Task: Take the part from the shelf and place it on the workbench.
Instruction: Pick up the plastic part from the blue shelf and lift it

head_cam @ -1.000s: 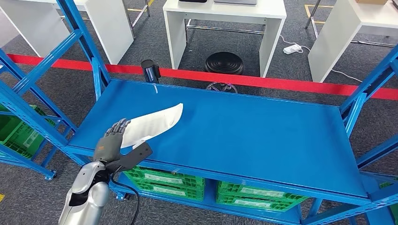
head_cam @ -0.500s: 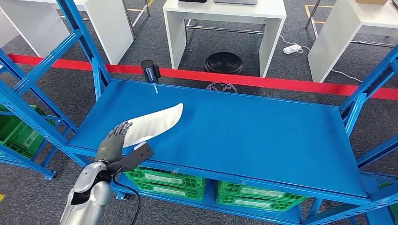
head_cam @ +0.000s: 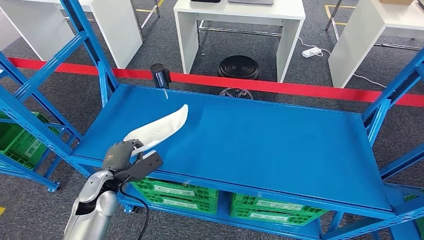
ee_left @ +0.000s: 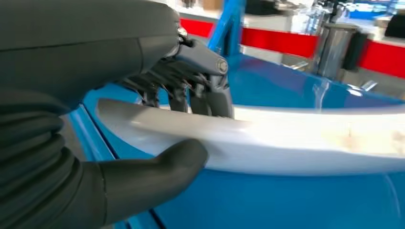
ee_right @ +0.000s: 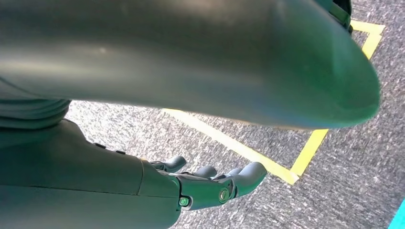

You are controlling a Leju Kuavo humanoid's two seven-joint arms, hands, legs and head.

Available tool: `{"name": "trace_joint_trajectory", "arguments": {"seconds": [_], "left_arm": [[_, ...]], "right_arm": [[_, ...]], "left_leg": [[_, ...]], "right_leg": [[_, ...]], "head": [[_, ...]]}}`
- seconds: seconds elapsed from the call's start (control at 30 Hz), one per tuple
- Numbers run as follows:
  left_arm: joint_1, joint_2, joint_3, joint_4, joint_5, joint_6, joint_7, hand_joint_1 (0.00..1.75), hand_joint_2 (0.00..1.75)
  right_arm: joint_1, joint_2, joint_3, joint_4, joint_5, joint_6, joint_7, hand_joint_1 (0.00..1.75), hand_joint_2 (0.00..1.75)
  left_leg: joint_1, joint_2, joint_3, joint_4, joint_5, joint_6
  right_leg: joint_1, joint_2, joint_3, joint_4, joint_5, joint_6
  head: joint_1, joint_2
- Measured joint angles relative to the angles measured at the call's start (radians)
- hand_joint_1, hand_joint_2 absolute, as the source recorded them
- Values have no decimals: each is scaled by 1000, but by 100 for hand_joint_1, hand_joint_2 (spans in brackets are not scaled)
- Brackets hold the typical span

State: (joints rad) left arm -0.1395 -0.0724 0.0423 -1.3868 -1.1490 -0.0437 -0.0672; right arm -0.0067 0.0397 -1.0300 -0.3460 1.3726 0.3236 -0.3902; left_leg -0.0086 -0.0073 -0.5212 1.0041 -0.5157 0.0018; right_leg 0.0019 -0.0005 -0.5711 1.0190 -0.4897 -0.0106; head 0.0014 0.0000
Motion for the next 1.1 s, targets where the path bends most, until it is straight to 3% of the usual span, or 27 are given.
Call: {"name": "trace_joint_trajectory", "arguments": {"seconds": [0.73,0.93,1.1], "left_arm": [[-11,10,0,-26,70,31,-64,175,175],[5,7,-7,-149,273,-4,-142,175,175],[26,15,-48,-303,626,-96,-213,175,175]], "right_arm": [[-16,-21,15,64,-12,-42,-8,0,0],[-17,-26,20,74,-18,-53,-8,0,0],[-18,-29,26,78,-25,-58,-12,0,0]], "left_leg": [[0,0,1,0,0,0],[0,0,0,0,0,0],[0,0,0,0,0,0]], "right_leg": [[0,0,0,0,0,0],[0,0,0,0,0,0],[0,0,0,0,0,0]], "head": [[0,0],[0,0],[0,0]]}}
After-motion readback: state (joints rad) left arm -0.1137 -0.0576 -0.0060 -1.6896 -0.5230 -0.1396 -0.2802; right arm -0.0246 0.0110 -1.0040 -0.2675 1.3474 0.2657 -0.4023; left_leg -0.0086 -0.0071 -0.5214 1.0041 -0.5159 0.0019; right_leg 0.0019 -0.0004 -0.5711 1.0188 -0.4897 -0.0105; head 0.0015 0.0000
